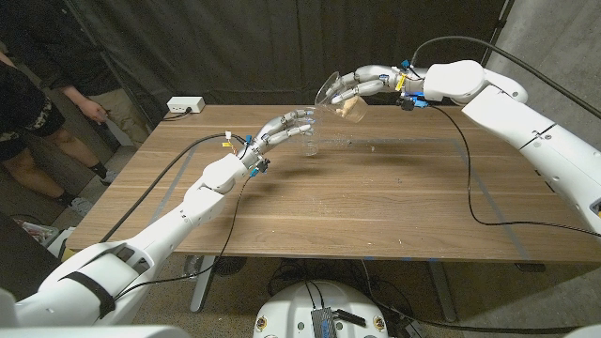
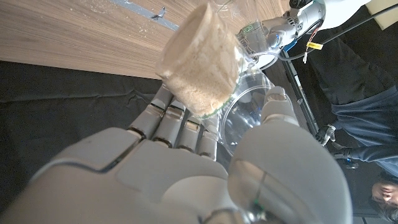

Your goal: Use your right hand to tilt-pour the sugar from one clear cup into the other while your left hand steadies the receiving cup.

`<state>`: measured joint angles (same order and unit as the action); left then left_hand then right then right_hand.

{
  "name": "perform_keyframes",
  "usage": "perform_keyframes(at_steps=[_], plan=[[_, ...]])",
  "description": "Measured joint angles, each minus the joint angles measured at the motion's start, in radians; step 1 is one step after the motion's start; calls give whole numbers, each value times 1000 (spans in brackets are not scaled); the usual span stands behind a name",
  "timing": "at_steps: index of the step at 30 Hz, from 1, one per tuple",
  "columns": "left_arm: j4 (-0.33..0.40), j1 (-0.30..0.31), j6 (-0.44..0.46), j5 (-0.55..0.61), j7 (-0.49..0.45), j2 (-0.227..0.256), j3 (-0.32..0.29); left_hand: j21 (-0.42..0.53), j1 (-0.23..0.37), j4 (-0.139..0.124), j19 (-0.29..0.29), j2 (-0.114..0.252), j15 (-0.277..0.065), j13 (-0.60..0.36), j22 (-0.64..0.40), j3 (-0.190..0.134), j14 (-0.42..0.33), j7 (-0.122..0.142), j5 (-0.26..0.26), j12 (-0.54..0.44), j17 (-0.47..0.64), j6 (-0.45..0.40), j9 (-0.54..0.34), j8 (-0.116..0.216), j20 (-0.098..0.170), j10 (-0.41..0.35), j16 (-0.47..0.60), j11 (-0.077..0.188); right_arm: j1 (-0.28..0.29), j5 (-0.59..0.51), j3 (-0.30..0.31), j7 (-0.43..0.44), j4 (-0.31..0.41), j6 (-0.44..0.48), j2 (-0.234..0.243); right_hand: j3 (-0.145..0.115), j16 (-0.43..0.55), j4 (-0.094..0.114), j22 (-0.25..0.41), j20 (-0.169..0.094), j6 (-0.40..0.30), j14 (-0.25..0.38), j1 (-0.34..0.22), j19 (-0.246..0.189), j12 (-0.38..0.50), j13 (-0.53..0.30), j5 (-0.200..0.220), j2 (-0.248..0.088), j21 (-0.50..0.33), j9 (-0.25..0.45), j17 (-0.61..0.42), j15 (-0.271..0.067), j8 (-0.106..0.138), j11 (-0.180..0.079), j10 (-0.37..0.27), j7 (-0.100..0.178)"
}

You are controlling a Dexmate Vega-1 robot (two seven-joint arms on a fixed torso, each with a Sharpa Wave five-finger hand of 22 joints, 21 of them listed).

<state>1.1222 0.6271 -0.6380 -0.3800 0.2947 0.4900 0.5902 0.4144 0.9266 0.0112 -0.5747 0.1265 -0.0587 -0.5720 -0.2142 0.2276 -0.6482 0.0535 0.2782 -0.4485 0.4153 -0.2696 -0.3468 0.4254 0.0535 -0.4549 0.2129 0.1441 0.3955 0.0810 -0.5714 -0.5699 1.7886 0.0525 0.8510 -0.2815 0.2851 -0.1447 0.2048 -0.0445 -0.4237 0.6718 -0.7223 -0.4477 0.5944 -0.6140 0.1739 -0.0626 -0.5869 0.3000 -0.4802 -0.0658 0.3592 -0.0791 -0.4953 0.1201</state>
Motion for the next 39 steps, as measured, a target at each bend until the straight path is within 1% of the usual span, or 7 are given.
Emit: perform_keyframes(at_steps=[2,22,31,32,36,38,39], plan=[[-3,-1,-2,0,1,-2,0,0,0,0,0,0,0,0,0,0,0,0,0,0,0,0,-4,0,0,0,0,0,-3,-4,-3,-6,0,2,-2,0,0,0,0,0,0,0,0,0,0,0,0,0,0,0,0,0,0,4,-4,0],[-49,-22,-35,-3,28,-29,10,4,7,-3,9,7,0,-2,0,3,0,0,0,-3,0,0,-4,0,-2,2,0,-2,-45,-48,-36,-78,-3,21,-12,0,0,0,0,0,1,2,-12,0,-7,-4,-1,-1,0,5,-5,2,-2,4,-3,-1],[-65,-32,-39,-3,36,-41,17,4,7,-3,9,7,0,-3,0,3,0,0,0,-3,5,0,-4,0,-2,2,0,-2,-55,-70,-43,-120,-7,23,-12,0,0,0,0,0,-2,2,-12,0,-7,-5,0,-2,0,4,-5,2,-2,4,-3,2],[-66,-32,-41,-3,46,-42,17,4,7,-3,9,7,0,-3,0,3,0,0,0,-3,5,0,-4,0,-2,2,0,-2,-69,-72,-50,-124,-12,23,-12,0,0,0,0,0,-2,2,-12,0,-7,-5,0,-2,0,4,-5,2,-2,4,-3,2],[-67,-34,-41,-4,52,-45,19,4,7,-3,9,7,0,-2,0,3,0,0,-1,-3,5,0,-4,0,-2,1,0,-1,-77,-80,-53,-141,-16,23,-11,0,0,0,0,3,-2,2,-11,4,-7,-5,0,-2,0,4,-4,2,-5,4,-3,2],[-69,-35,-41,-5,55,-46,21,6,7,-3,9,7,0,-2,0,3,0,2,-1,-3,5,-2,-4,0,-2,-1,0,0,-81,-84,-55,-148,-19,23,-11,0,0,0,0,1,-2,2,-11,6,-8,-5,0,-2,0,4,-4,2,-5,8,-7,2],[-70,-35,-41,-5,56,-46,21,7,13,-3,9,1,0,-2,0,3,0,4,-1,-3,5,-4,-4,0,-2,-4,0,1,-83,-85,-56,-150,-19,22,-11,0,0,0,0,-1,-2,2,-11,8,-8,-5,0,-2,0,4,-4,2,-5,8,-7,2]])
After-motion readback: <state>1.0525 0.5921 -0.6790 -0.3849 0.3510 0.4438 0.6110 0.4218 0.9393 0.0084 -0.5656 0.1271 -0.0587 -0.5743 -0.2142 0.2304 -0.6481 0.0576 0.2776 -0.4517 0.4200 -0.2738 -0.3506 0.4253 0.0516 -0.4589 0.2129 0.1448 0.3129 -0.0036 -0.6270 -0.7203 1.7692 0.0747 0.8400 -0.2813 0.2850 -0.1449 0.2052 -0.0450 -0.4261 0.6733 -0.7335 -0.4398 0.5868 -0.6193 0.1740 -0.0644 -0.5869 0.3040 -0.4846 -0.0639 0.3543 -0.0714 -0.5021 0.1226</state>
